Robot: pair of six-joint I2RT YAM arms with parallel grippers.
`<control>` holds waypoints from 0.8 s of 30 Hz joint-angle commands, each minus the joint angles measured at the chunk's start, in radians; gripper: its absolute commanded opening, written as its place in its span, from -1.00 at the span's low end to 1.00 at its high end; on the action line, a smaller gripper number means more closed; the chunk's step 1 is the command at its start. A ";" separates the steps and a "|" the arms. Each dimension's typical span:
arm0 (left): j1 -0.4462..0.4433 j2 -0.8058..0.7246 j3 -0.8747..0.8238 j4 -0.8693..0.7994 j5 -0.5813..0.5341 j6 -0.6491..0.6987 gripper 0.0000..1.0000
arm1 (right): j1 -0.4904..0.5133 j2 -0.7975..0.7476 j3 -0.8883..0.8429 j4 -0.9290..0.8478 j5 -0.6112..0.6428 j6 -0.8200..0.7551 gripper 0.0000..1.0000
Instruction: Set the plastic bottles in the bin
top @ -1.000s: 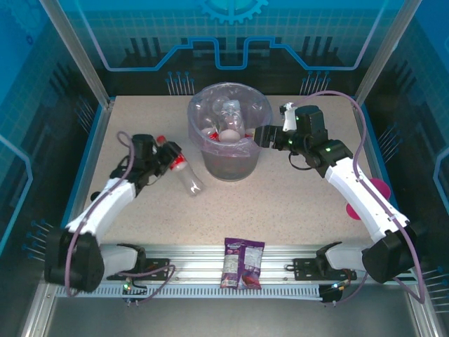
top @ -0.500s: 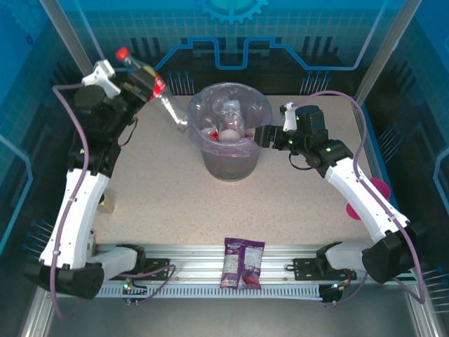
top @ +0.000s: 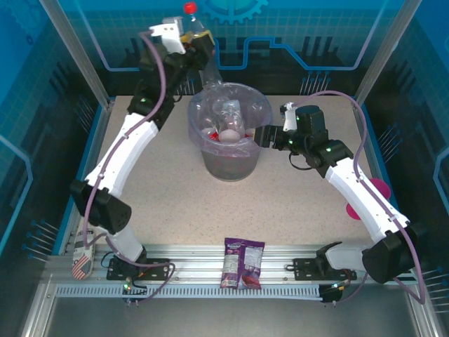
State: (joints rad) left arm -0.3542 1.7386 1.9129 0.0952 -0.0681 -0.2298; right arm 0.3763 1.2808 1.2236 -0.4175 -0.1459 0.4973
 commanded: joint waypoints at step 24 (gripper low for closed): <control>-0.092 0.206 0.148 -0.460 0.031 0.484 -0.37 | -0.022 -0.023 -0.013 0.009 -0.006 -0.007 0.62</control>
State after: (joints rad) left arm -0.4370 1.9232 2.0220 -0.2836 -0.0711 0.2424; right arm 0.3653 1.2781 1.2224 -0.4175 -0.1459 0.4973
